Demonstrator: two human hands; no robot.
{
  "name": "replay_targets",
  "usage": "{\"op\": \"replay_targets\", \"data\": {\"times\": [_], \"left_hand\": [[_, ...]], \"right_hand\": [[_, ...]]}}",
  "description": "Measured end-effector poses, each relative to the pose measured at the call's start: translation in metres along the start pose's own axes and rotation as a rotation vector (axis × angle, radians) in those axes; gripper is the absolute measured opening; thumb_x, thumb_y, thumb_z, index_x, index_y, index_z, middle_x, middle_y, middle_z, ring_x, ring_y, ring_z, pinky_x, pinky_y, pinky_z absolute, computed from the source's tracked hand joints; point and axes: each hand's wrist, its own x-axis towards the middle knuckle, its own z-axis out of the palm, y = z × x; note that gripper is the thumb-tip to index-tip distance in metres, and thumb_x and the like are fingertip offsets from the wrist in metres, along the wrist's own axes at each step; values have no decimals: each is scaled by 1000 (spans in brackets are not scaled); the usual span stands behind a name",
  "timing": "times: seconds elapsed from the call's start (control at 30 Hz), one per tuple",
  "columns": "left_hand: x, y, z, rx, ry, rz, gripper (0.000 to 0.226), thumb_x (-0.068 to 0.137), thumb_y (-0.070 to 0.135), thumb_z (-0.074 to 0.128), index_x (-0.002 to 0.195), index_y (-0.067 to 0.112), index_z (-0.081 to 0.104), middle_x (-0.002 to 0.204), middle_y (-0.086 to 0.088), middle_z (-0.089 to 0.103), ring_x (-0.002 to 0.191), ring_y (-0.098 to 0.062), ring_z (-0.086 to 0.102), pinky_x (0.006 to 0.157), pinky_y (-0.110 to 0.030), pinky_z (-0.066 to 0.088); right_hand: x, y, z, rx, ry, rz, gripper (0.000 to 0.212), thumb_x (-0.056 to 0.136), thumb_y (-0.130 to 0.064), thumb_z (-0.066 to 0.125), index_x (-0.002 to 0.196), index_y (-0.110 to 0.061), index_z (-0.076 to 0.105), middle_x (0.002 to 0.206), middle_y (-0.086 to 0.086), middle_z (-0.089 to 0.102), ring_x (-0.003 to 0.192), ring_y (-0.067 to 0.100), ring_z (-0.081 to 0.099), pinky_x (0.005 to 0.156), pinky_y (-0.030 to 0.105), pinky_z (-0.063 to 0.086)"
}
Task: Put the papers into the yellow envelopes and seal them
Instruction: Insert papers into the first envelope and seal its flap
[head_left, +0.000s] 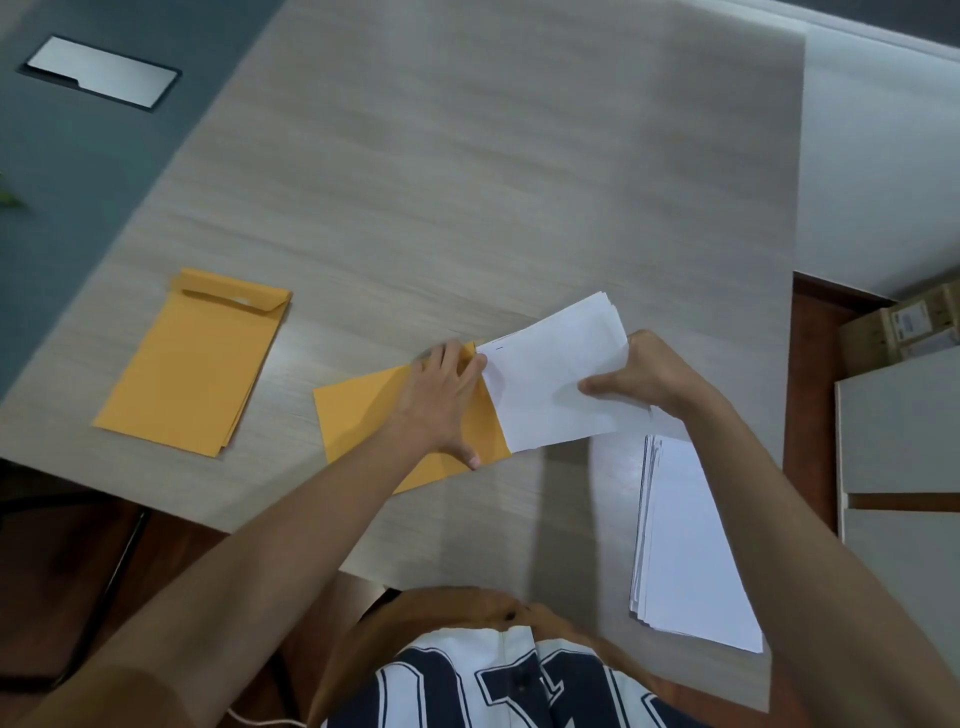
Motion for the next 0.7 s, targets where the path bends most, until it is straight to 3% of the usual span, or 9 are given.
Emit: {"op": "replay_targets", "data": {"times": [0.1, 0.2, 0.33, 0.43, 0.57, 0.7], "left_hand": [[0, -1, 3, -31, 30, 23, 134, 26, 84, 74, 134, 19, 26, 128, -11, 34, 117, -29, 41, 99, -41, 43], [-2, -4, 7, -119, 5, 42, 149, 29, 82, 75, 148, 26, 5, 145, -17, 25, 137, -34, 27, 111, -45, 33], [-6, -5, 11, -173, -24, 42, 166, 28, 84, 75, 149, 31, -25, 159, -22, 6, 148, -40, 4, 120, -51, 15], [-4, -3, 10, -160, -2, 32, 166, 27, 83, 74, 150, 30, -23, 153, -22, 16, 144, -40, 14, 116, -51, 24], [-4, -2, 6, -130, 8, 41, 161, 28, 82, 70, 152, 30, -19, 146, -19, 23, 137, -39, 24, 107, -55, 31], [-4, 1, 2, -143, 44, 64, 152, 33, 83, 63, 153, 27, -13, 143, -18, 30, 133, -35, 30, 101, -54, 33]], "right_hand": [[6, 1, 9, 46, -13, 5, 16, 71, -16, 84, 82, -14, 73, 74, -8, 72, 62, 6, 66, 51, 14, 47], [11, 5, 18, 82, -5, 34, 18, 70, -16, 85, 83, -16, 73, 78, -7, 72, 68, 9, 68, 53, 16, 47], [13, 13, 23, 163, -32, 48, 29, 67, -17, 87, 92, -14, 75, 93, -1, 76, 87, 19, 72, 77, 32, 58], [12, 16, 27, 239, -13, 45, 33, 66, -23, 89, 95, -15, 75, 95, -3, 77, 88, 17, 73, 79, 35, 59], [10, 23, 31, 285, 60, 24, 20, 81, -23, 77, 100, -17, 73, 99, -2, 75, 91, 19, 72, 78, 34, 58], [5, 23, 40, 363, -1, 34, 18, 85, -22, 74, 103, -20, 72, 100, -2, 76, 94, 21, 72, 75, 32, 57]]}}
